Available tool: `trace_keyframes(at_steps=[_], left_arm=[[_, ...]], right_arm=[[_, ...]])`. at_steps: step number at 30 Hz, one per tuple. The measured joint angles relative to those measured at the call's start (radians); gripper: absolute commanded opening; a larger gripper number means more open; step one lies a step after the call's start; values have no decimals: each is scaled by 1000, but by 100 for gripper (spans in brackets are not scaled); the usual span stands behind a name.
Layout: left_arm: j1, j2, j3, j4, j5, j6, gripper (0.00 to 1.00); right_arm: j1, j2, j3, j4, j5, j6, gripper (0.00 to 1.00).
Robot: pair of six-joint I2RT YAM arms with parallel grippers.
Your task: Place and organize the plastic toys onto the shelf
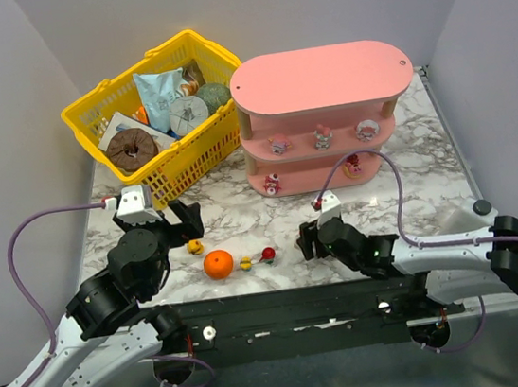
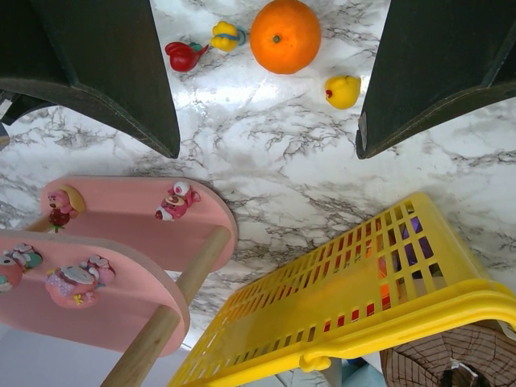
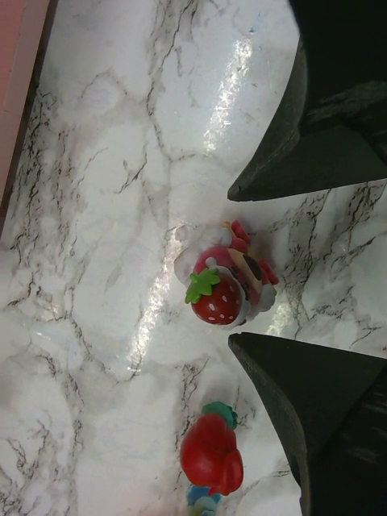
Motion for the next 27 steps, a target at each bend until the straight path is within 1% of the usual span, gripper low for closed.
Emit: trace_keyframes(at_steps=[2, 5, 6, 8, 9, 11, 12, 14, 15, 17, 18, 21, 27], left_arm=[[0, 0, 0, 0, 0, 0, 99], [0, 0, 0, 0, 0, 1, 99], [0, 0, 0, 0, 0, 1, 99], [0, 0, 0, 0, 0, 1, 99], [0, 0, 0, 0, 0, 1, 99], [0, 0, -2, 0, 0, 1, 99], [0, 0, -3, 0, 0, 1, 99], [0, 0, -4, 0, 0, 1, 99], [0, 0, -4, 0, 0, 1, 99], [0, 0, -4, 0, 0, 1, 99], [0, 0, -4, 0, 0, 1, 99], [0, 0, -4, 0, 0, 1, 99], [0, 0, -4, 0, 0, 1, 99]], right_arm=[[0, 17, 5, 17, -2, -11, 73], [-3, 64, 33, 24, -2, -19, 68], [-4, 82, 45, 26, -2, -19, 63], [-10, 111, 64, 29, -2, -18, 57], [-14, 120, 69, 30, -2, -17, 52], [-16, 130, 70, 35, -1, -13, 47], [-16, 131, 72, 43, 0, -12, 41], [-20, 131, 74, 46, 4, -5, 35], [-21, 130, 74, 48, 11, -1, 29], [-23, 128, 74, 52, 23, 8, 27], [-23, 127, 74, 53, 31, 13, 23], [-23, 128, 79, 46, 57, 43, 17], [-23, 141, 120, -27, 155, 102, 15]])
